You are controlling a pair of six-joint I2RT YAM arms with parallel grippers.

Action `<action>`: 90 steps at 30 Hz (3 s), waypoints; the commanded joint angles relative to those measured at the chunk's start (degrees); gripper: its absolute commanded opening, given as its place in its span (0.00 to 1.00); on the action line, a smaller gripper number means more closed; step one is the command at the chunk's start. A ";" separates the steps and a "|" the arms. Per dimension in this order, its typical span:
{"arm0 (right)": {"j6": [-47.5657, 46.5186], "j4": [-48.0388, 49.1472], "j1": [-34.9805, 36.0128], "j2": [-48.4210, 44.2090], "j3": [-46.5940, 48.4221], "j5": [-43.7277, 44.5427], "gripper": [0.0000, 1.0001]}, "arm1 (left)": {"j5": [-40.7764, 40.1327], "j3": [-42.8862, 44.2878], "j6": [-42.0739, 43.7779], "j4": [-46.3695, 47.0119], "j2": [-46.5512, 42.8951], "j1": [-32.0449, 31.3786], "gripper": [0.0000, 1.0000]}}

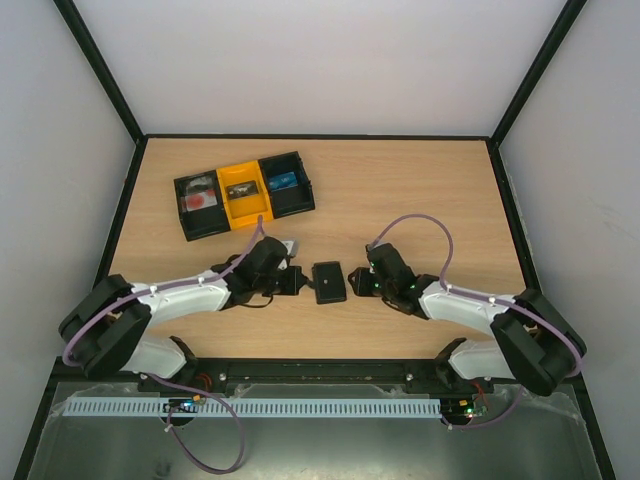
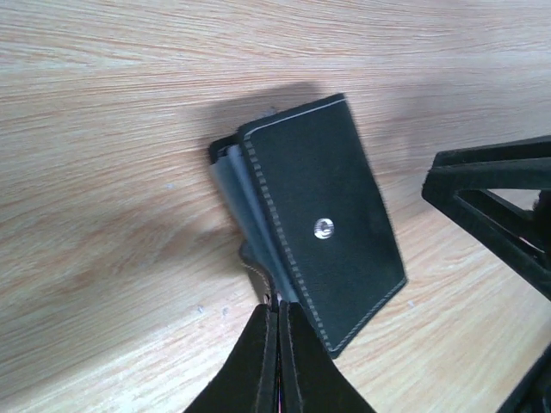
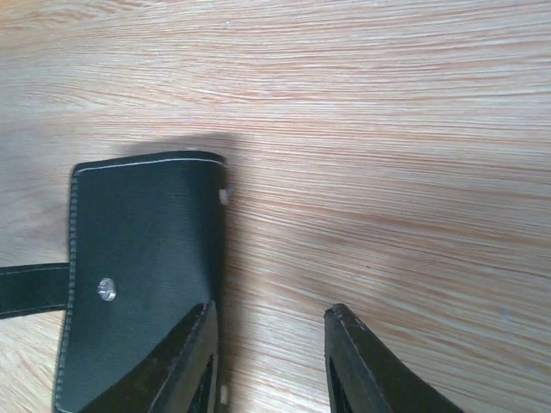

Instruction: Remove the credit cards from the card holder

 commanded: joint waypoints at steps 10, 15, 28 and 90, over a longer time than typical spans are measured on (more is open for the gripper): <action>-2.38 -7.74 -0.03 -7.73 2.52 -0.42 0.51 | 6.59 -0.89 -1.57 4.04 -5.07 0.21 0.03; -1.78 -5.85 0.61 -6.96 2.31 -2.38 0.52 | 8.35 0.53 -1.86 4.49 -5.49 0.21 0.03; -1.84 -3.59 4.96 -3.53 3.63 -4.06 0.63 | 10.38 0.69 -3.75 6.54 -6.45 0.21 0.03; -3.84 -11.84 6.15 -6.87 4.77 11.94 0.04 | 0.65 -3.85 -0.37 -3.37 -11.87 0.30 0.03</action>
